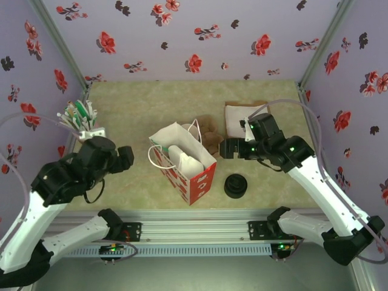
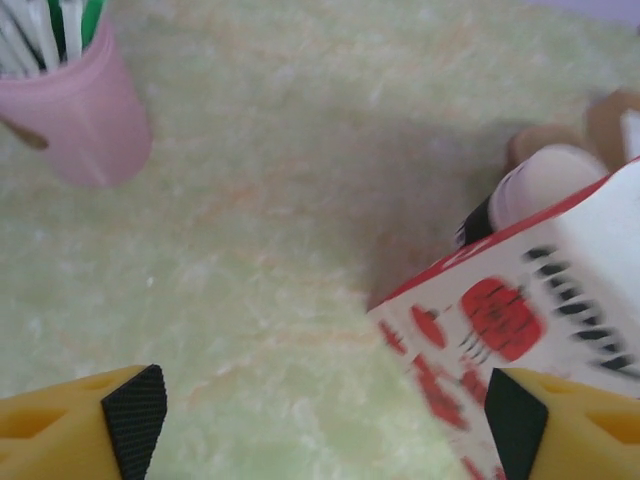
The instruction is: Pack the takeout coffee
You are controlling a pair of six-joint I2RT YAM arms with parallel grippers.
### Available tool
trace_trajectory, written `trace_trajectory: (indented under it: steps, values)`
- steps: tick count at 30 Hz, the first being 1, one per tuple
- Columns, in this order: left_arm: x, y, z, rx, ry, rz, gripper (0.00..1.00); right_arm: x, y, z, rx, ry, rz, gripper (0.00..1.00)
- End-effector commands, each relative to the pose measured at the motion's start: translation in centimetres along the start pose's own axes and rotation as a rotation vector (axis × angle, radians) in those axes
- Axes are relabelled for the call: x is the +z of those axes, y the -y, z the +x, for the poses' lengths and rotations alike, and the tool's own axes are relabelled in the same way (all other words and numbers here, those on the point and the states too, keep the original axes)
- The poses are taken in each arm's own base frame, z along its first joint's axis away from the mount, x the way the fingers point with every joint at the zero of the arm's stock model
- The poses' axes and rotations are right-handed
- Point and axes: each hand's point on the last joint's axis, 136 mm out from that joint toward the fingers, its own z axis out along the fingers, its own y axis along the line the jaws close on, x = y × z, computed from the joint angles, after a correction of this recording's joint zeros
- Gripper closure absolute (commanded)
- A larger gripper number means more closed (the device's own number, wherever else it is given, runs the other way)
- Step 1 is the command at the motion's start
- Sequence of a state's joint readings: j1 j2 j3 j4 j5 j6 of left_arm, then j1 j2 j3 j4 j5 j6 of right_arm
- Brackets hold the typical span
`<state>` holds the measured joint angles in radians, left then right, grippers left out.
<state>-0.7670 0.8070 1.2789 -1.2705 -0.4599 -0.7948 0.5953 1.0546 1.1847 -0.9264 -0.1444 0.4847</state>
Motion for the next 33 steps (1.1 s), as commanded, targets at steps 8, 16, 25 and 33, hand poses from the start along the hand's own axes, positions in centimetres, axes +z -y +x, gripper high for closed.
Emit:
trace_trajectory:
  steps: [8, 16, 25, 33]
  values:
    - [7.7, 4.7, 6.0, -0.171, -0.191, 0.176, 0.37, 2.7, 2.2, 0.9, 0.06, -0.022, 0.077, 0.02]
    - [11.1, 7.2, 4.2, -0.209, -0.191, 0.247, 0.39, 4.0, 2.4, 1.5, 0.066, -0.059, 0.08, 0.02]
    - [13.8, 9.0, 2.5, -0.22, -0.197, 0.288, 0.41, 5.1, 2.2, 2.2, 0.073, -0.094, 0.054, 0.03]
    - [15.8, 9.8, 0.3, -0.218, -0.156, 0.302, 0.41, 5.8, 1.7, 2.4, 0.073, -0.119, 0.028, 0.04]
